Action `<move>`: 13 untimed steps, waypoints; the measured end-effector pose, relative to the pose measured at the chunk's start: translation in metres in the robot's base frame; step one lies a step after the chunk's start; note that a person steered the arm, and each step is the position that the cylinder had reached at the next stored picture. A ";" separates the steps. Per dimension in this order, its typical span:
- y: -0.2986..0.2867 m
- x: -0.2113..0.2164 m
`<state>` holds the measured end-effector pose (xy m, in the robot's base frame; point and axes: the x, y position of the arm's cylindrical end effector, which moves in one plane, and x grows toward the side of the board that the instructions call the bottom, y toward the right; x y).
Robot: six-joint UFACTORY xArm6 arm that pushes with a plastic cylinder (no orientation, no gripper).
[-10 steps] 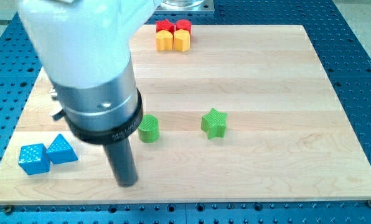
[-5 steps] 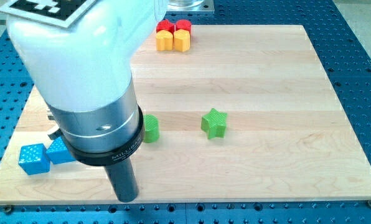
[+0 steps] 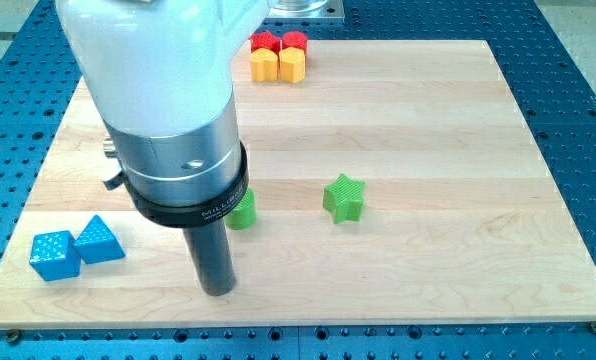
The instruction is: Move the green blocks to the bottom center of the board
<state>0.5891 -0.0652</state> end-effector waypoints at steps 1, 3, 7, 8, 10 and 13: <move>0.060 -0.031; 0.048 -0.145; -0.020 -0.125; -0.021 -0.108; 0.017 -0.092; 0.085 -0.011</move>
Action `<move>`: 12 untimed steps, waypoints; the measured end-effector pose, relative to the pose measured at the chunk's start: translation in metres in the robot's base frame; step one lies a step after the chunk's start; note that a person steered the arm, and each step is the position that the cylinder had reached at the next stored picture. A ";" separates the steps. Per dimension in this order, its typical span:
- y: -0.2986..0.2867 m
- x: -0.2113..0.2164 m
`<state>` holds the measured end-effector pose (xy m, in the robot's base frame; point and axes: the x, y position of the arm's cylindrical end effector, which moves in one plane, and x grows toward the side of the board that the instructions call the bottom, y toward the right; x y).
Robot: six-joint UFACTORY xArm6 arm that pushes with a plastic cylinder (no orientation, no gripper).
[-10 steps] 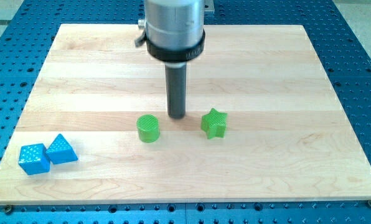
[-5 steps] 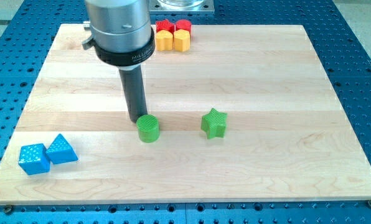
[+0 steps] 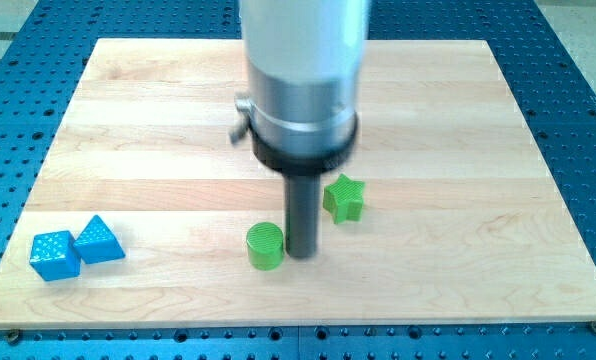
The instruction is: Move the green blocks to the bottom center of the board
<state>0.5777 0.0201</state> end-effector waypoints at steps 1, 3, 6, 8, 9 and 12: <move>0.004 0.041; -0.010 -0.034; -0.021 0.024; 0.106 -0.007; 0.122 -0.038; -0.013 -0.063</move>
